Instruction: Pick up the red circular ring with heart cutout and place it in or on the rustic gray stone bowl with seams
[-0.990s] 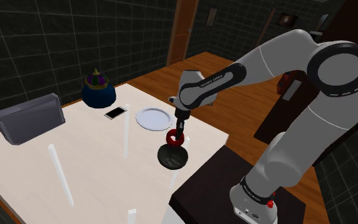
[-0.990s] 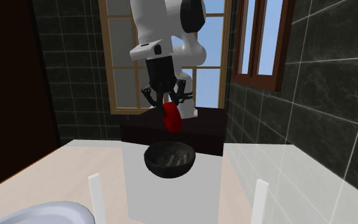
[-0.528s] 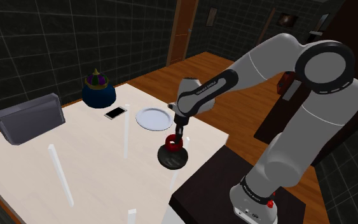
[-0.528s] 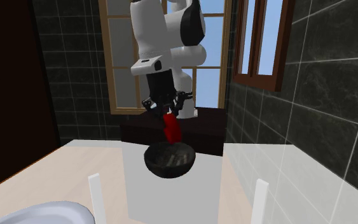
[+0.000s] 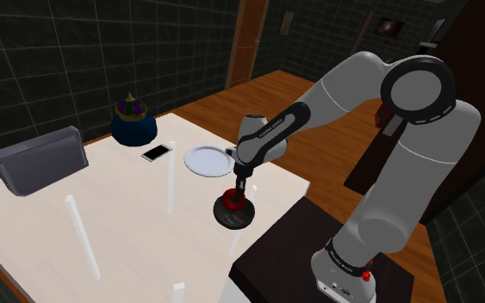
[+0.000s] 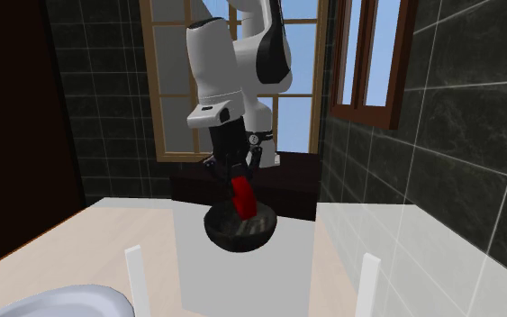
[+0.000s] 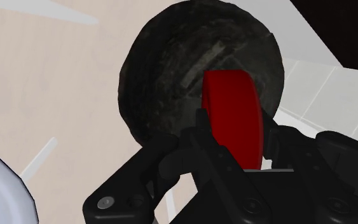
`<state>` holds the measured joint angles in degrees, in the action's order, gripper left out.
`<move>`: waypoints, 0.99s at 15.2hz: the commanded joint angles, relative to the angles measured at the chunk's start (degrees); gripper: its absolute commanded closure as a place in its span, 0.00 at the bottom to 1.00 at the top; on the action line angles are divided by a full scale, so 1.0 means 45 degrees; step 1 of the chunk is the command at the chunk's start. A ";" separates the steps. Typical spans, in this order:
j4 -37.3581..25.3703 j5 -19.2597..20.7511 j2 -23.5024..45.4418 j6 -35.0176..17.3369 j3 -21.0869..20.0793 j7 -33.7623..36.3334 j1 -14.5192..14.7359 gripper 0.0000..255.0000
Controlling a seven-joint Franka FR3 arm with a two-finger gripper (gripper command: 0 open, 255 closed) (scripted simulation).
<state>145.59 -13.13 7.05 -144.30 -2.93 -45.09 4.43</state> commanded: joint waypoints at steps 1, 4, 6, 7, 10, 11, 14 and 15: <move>0.0017 -0.0025 0.0079 -0.0103 -0.0004 -0.0032 -0.0002 1.00; 0.0016 -0.0025 0.0079 -0.0103 -0.0004 -0.0032 -0.0002 1.00; 0.0016 -0.0025 0.0079 -0.0103 -0.0005 -0.0032 -0.0002 1.00; 0.0016 -0.0025 0.0079 -0.0103 -0.0005 -0.0032 -0.0002 1.00; 0.0017 -0.0025 0.0078 -0.0104 -0.0004 -0.0032 -0.0003 0.00; 0.0017 -0.0025 0.0078 -0.0104 -0.0004 -0.0032 -0.0003 0.00; -0.0058 0.0097 -0.0314 0.0365 0.0049 0.0047 -0.0030 0.00; -0.0152 0.0210 -0.0689 0.0835 0.0098 0.0120 -0.0061 0.00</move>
<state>145.03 -12.55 5.46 -142.25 -2.59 -44.96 4.16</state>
